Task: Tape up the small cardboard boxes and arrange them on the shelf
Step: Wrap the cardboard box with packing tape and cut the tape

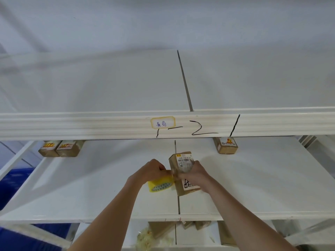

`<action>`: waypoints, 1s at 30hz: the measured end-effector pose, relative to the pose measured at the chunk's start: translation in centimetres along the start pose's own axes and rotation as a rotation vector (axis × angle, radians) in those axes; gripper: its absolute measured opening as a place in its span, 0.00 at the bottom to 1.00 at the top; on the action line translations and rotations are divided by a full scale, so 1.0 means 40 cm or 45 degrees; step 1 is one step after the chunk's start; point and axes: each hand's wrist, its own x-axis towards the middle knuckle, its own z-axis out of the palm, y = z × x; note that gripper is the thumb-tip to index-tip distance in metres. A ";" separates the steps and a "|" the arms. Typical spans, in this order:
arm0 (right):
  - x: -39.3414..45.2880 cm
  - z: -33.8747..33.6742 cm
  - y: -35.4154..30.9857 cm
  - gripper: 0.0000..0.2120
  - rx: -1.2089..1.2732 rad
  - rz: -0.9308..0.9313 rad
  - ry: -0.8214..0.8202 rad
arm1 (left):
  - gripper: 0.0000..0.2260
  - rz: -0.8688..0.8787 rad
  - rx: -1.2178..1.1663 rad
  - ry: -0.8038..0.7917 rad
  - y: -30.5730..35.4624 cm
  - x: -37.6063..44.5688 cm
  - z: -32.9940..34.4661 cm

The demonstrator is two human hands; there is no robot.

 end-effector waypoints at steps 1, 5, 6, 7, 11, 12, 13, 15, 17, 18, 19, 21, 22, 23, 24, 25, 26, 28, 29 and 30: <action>0.001 0.000 0.003 0.43 -0.003 0.009 0.012 | 0.21 0.018 -0.002 -0.029 -0.004 -0.002 -0.001; 0.004 -0.003 0.010 0.41 -0.002 0.030 0.024 | 0.17 0.060 -0.024 -0.095 -0.016 -0.008 -0.006; 0.005 -0.005 0.011 0.41 -0.007 0.025 0.022 | 0.17 0.063 -0.016 -0.097 -0.018 -0.010 -0.006; 0.005 -0.007 0.012 0.40 -0.017 0.019 0.022 | 0.17 0.063 0.002 -0.096 -0.018 -0.011 -0.005; -0.003 -0.010 0.013 0.38 -0.024 0.021 0.021 | 0.16 0.049 0.061 -0.078 -0.015 -0.011 0.000; -0.006 -0.010 0.014 0.36 -0.020 0.024 0.018 | 0.16 0.049 0.075 -0.076 -0.014 -0.010 0.001; -0.009 -0.010 0.014 0.34 -0.018 0.026 0.014 | 0.15 0.049 0.087 -0.075 -0.014 -0.009 0.000; -0.015 -0.010 0.015 0.32 -0.010 0.026 0.006 | 0.14 0.044 0.103 -0.075 -0.016 -0.007 0.000; -0.020 -0.013 0.013 0.31 -0.002 0.029 0.004 | 0.15 0.041 0.117 -0.071 -0.016 -0.006 0.005; -0.022 -0.015 0.012 0.32 -0.002 0.035 0.002 | 0.15 0.040 0.118 -0.067 -0.016 -0.005 0.007; -0.023 -0.016 0.012 0.33 -0.004 0.041 0.000 | 0.16 0.037 0.115 -0.065 -0.016 -0.005 0.008; -0.022 -0.020 0.014 0.35 -0.008 0.051 -0.005 | 0.17 0.035 0.112 -0.066 -0.017 -0.004 0.008; -0.021 -0.022 0.015 0.36 -0.008 0.053 -0.005 | 0.18 0.030 0.121 -0.066 -0.017 -0.004 0.007; -0.019 -0.023 0.016 0.37 -0.008 0.054 -0.002 | 0.20 0.023 0.132 -0.064 -0.017 -0.004 0.007; -0.019 -0.023 0.018 0.37 -0.007 0.055 0.000 | 0.21 0.019 0.143 -0.059 -0.017 -0.005 0.008; -0.019 -0.026 0.019 0.37 -0.005 0.058 0.000 | 0.21 0.025 0.150 -0.051 -0.016 -0.005 0.010; -0.021 -0.030 0.020 0.37 0.000 0.063 0.000 | 0.21 0.039 0.146 -0.041 -0.016 -0.007 0.012; -0.022 -0.043 0.020 0.34 0.013 0.075 0.010 | 0.17 0.073 0.065 -0.040 -0.021 -0.012 0.012; -0.022 -0.052 0.019 0.32 0.019 0.080 0.017 | 0.14 0.090 -0.012 -0.067 -0.025 -0.016 0.009; -0.023 -0.061 0.018 0.31 0.020 0.085 0.023 | 0.12 0.107 -0.082 -0.108 -0.029 -0.021 0.005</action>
